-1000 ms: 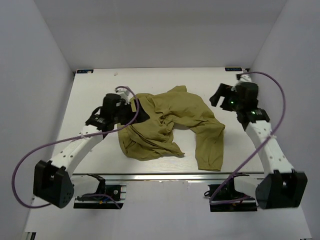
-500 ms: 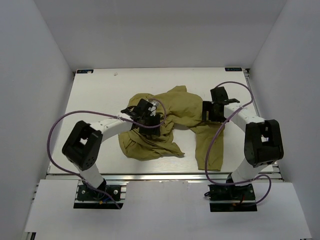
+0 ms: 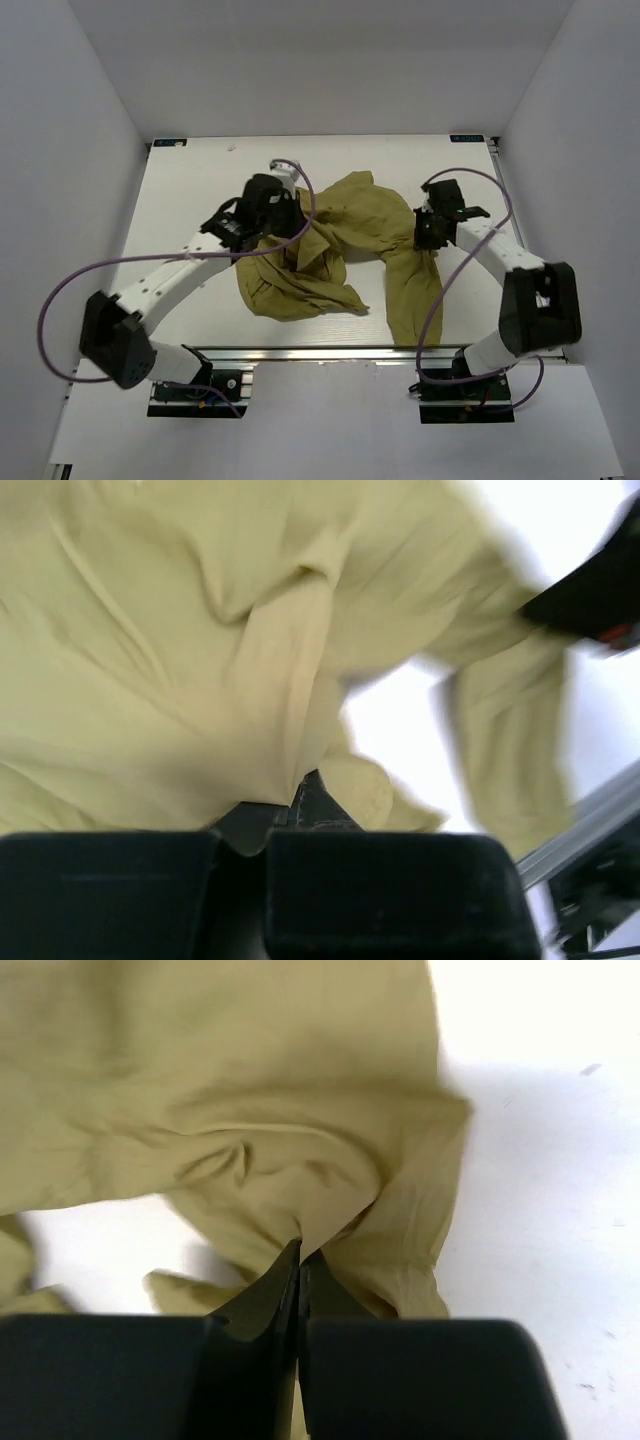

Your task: Zip up the jacket

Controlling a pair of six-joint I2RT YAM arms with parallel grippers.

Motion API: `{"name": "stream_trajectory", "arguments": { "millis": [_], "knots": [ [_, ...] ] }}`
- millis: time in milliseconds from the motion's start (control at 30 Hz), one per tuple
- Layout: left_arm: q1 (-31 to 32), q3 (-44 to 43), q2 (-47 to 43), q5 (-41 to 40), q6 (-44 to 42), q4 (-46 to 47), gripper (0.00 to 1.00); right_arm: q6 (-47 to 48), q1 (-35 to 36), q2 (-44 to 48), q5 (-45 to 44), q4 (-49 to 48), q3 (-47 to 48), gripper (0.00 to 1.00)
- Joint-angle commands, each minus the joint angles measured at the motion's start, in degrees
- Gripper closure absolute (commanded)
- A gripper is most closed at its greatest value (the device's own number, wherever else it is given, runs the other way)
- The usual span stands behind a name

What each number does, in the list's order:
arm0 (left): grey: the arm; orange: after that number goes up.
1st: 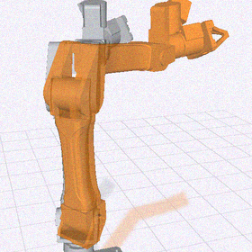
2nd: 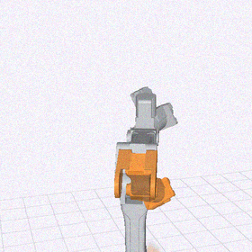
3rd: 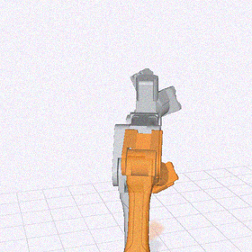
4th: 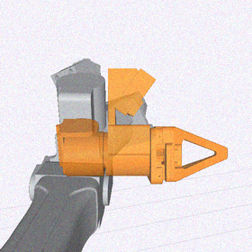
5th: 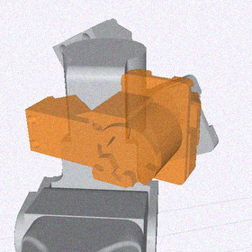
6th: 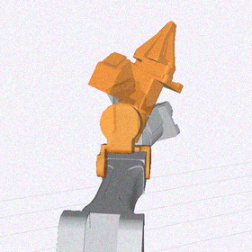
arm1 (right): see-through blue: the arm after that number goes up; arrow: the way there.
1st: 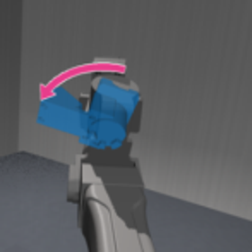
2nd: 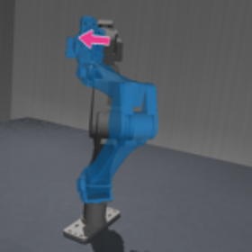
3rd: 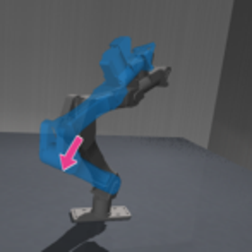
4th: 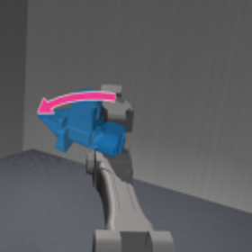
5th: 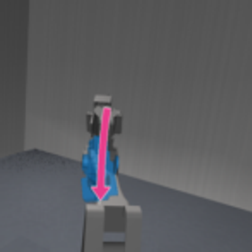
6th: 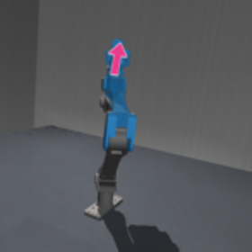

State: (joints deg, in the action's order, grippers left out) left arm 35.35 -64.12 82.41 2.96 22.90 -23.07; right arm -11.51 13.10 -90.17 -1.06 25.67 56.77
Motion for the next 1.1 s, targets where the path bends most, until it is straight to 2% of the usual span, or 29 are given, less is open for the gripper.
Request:
{"name": "stream_trajectory", "arguments": {
  "millis": [0,100,200,300,367,467,533,600,667,700,800,900,967,1000,1067],
  "knots": [
    [-0.02,-3.64,-12.85,-1.64,-1.36,4.7,1.0,0.35,-0.27,11.13,2.12,-1.5,3.42,1.0],
    [-0.02,-4.17,-21.2,-1.56,-1.36,7.16,1.0,0.87,-0.18,24.64,1.41,-2.64,6.06,1.0],
    [-0.02,-6.89,-26.06,-0.24,-1.36,8.3,1.0,1.4,-0.18,34.23,1.59,-3.96,10.36,1.0],
    [-0.02,-12.42,-30.11,4.76,-2.33,9.62,1.0,1.84,-0.18,41.01,1.67,-5.63,16.6,1.0],
    [-0.02,-17.93,-31.34,7.56,-2.5,10.59,1.0,2.28,-0.18,42.96,1.68,-6.25,20.46,1.0],
    [-0.02,-27.42,-30.74,8.82,-2.07,10.5,1.0,4.12,-0.27,44.47,1.41,-4.76,31.69,1.0],
    [-0.02,-31.66,-30.03,8.47,-2.5,10.85,1.0,6.05,-0.27,44.64,-2.87,-4.05,35.67,1.0],
    [-0.02,-35.96,-28.45,4.45,-3.47,11.82,1.0,7.98,-0.27,44.56,-5.52,-4.83,38.92,1.0],
    [-0.02,-38.7,-26.35,0.05,-4.08,10.86,1.0,10.09,-0.18,43.86,-11.84,-5.19,40.16,1.0],
    [-0.02,-41.06,-23.29,-4.32,-4.26,10.51,1.0,10.54,-0.18,42.11,-13.6,-4.58,41.04,1.0],
    [-0.02,-44.15,-15.74,-9.0,-4.7,8.75,1.0,10.63,-0.18,37.55,-17.39,-1.33,42.46,1.0],
    [-0.02,-44.52,-7.4,-12.44,-5.23,8.04,1.0,9.75,-0.18,34.2,-20.64,-1.76,36.5,1.0],
    [-0.2,-43.38,-2.98,-19.54,-7.15,8.39,1.0,9.14,-0.27,32.26,-21.97,-4.56,28.42,1.0],
    [-0.55,-41.98,2.09,-23.49,-7.77,9.18,1.0,8.79,-0.45,31.47,-20.75,-5.45,25.35,1.0],
    [-5.61,-42.14,8.26,-21.26,-5.95,8.4,1.0,7.3,-2.63,28.32,-18.38,-8.0,17.19,1.0]
  ]
}}
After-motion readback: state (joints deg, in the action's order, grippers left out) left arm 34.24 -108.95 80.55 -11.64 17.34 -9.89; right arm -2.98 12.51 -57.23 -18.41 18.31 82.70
